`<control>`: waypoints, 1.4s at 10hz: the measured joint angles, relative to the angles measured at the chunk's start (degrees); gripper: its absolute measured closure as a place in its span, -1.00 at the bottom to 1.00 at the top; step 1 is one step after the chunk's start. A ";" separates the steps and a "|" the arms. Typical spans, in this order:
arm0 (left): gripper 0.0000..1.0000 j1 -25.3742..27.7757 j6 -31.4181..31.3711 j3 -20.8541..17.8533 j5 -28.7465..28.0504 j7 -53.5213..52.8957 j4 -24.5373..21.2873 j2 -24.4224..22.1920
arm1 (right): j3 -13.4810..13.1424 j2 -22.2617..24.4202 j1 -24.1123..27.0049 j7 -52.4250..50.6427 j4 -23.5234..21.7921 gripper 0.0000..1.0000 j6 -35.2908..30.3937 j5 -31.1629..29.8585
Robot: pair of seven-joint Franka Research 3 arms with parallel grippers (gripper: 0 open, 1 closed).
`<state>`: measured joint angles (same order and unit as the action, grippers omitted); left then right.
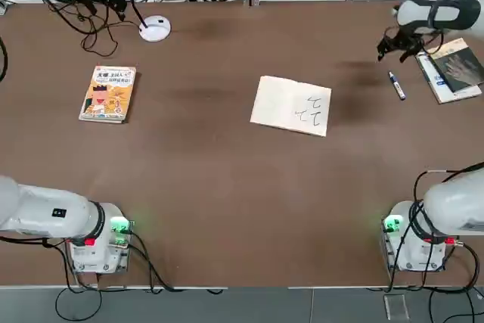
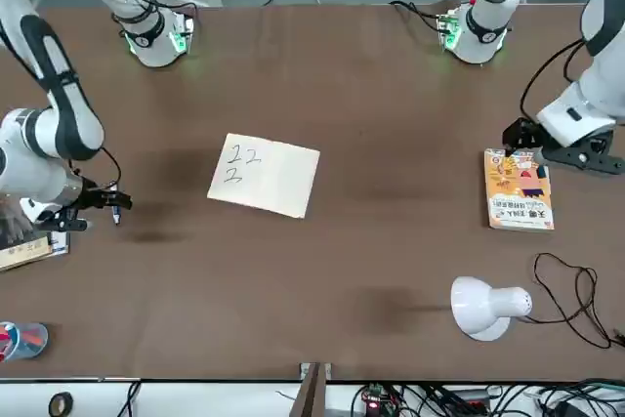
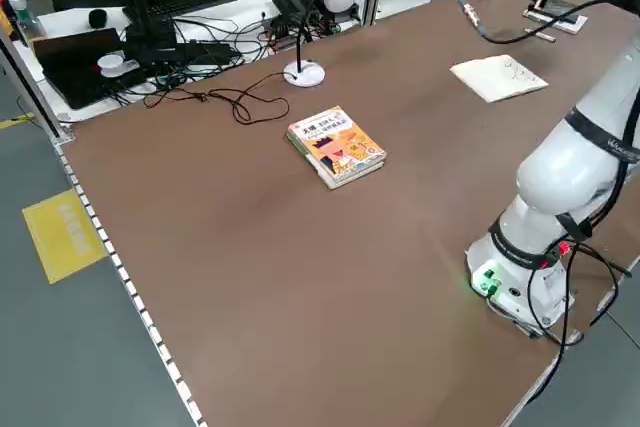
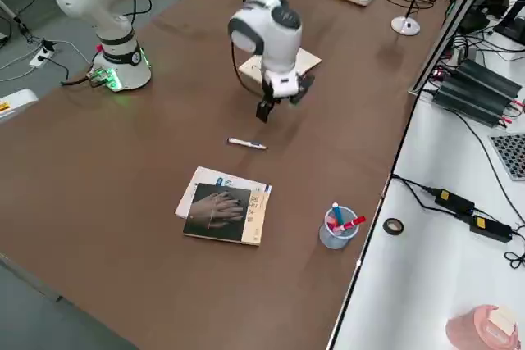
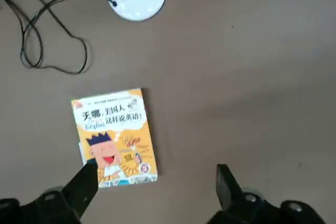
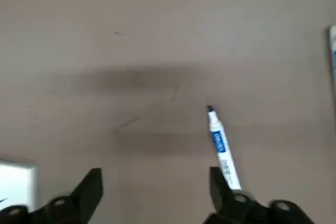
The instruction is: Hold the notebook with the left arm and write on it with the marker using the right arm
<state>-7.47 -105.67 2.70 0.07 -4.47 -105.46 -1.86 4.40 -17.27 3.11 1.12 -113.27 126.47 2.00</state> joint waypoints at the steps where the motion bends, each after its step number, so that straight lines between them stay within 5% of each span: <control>1: -0.99 0.33 1.81 -0.02 0.00 -0.09 -0.07 -1.09 | 0.06 1.73 -1.65 1.88 2.26 -1.00 -3.95 -2.65; 6: -0.99 0.70 12.21 -0.20 0.00 -0.11 4.11 -4.21 | 0.11 8.94 -6.14 2.93 14.87 -1.00 -21.21 -8.43; 10: -0.99 3.66 14.56 -0.34 -0.02 -0.11 8.06 -4.22 | 0.10 13.98 -7.32 2.97 23.74 -1.00 -34.47 -9.01; 14: -0.99 6.60 14.88 -0.51 -0.02 -0.44 9.10 -3.95 | -0.31 18.14 -7.38 4.02 26.86 -1.00 -38.44 -8.83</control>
<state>-0.87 -90.79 2.19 0.05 -4.91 -96.36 -5.81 4.09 0.86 -4.27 5.14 -86.42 88.03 -6.84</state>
